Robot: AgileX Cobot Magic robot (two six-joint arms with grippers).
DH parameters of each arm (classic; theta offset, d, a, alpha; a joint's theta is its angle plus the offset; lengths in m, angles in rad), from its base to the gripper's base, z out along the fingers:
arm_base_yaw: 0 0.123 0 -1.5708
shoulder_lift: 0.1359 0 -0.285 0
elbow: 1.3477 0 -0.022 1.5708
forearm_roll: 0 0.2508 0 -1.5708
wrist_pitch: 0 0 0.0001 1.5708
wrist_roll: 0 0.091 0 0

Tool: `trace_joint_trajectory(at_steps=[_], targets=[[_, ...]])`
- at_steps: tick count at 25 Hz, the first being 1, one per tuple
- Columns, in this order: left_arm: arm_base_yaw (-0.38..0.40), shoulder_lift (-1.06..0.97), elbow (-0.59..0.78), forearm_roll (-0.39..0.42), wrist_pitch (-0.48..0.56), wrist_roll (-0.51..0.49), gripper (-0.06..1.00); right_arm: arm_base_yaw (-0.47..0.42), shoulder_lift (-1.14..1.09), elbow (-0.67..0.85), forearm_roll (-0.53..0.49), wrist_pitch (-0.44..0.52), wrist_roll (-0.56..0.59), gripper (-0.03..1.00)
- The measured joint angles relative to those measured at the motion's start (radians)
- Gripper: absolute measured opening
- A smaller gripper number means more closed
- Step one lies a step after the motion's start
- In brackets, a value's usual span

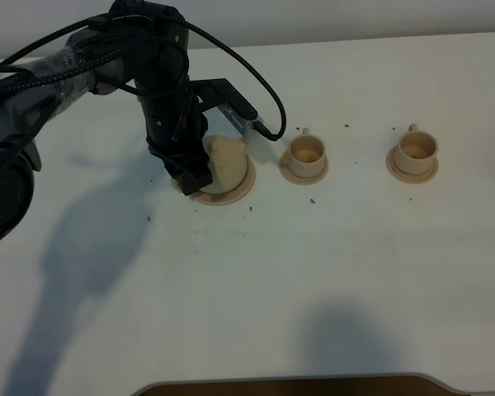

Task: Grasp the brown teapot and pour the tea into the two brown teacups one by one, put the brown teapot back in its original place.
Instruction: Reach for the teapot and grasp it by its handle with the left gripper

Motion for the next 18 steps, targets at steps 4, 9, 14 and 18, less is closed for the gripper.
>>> trace_joint_trajectory(at_steps=[4,9,14,18], targets=[[0.000,0.000,0.000,-0.001,0.000,0.000,0.40,0.000,0.000,0.000,0.000,0.000,0.000,0.23],[0.000,0.000,0.000,0.016,0.000,-0.001,0.40,0.000,0.000,0.000,0.000,0.000,0.000,0.23],[-0.001,0.000,0.000,0.038,0.000,-0.013,0.40,0.000,0.000,0.000,0.000,0.000,0.000,0.23],[-0.001,0.000,0.000,0.040,-0.016,-0.017,0.39,0.000,0.000,0.000,0.000,0.000,0.000,0.23]])
